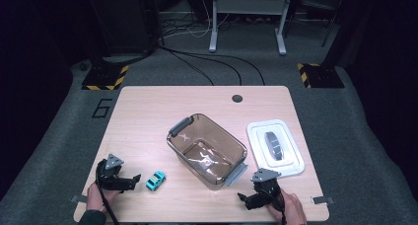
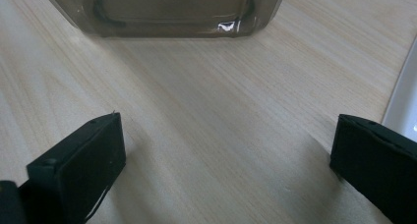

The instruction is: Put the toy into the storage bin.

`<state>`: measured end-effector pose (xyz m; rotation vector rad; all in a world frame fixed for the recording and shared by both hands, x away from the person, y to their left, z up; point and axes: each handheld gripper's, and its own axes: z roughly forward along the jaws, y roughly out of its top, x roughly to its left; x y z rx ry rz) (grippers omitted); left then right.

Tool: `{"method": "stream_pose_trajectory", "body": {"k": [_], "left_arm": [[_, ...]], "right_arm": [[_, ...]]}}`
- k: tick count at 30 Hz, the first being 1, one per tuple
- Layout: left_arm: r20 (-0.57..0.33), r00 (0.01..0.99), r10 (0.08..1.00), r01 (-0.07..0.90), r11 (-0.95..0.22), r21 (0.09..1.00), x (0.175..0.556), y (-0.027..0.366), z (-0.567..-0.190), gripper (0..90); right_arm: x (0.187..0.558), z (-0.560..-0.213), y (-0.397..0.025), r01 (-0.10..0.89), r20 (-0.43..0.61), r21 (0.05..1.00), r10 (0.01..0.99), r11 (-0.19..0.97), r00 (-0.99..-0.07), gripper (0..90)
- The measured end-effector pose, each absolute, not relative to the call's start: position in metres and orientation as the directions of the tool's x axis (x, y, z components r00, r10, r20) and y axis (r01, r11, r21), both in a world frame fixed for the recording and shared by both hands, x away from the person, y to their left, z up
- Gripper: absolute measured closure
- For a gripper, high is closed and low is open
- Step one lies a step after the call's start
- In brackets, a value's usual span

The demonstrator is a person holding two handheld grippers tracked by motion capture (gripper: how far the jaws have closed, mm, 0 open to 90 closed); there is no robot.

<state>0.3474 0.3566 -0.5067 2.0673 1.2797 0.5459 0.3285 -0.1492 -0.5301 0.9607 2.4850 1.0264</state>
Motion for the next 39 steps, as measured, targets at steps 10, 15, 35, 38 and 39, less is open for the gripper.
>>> {"method": "stream_pose_trajectory", "body": {"k": [10, 15, 35, 38, 39], "left_arm": [[-0.029, 0.426, 0.904, 0.612, -0.264, 0.745, 0.338, 0.345, -0.487, 0.0], [-0.038, 0.436, 0.899, 0.588, -0.252, 0.768, 0.330, 0.330, -0.485, 0.0], [0.009, 0.496, 0.868, 0.592, -0.346, 0.728, 0.327, 0.282, -0.518, 0.0], [0.018, 0.500, 0.866, 0.593, -0.357, 0.721, 0.330, 0.279, -0.526, 4.6], [0.012, 0.509, 0.861, 0.597, -0.363, 0.716, 0.330, 0.279, -0.527, 7.6]], "right_arm": [[0.329, -0.530, -0.149, 0.467, -0.006, 0.709, 0.666, 0.529, -0.746, 0.0], [0.330, -0.530, -0.149, 0.469, -0.003, 0.707, 0.665, 0.529, -0.747, 0.0], [0.330, -0.530, -0.149, 0.464, -0.008, 0.707, 0.662, 0.533, -0.749, 0.0], [0.330, -0.530, -0.149, 0.465, -0.006, 0.708, 0.662, 0.532, -0.749, 0.0], [0.330, -0.530, -0.149, 0.464, -0.006, 0.708, 0.662, 0.532, -0.750, 0.0]]}}
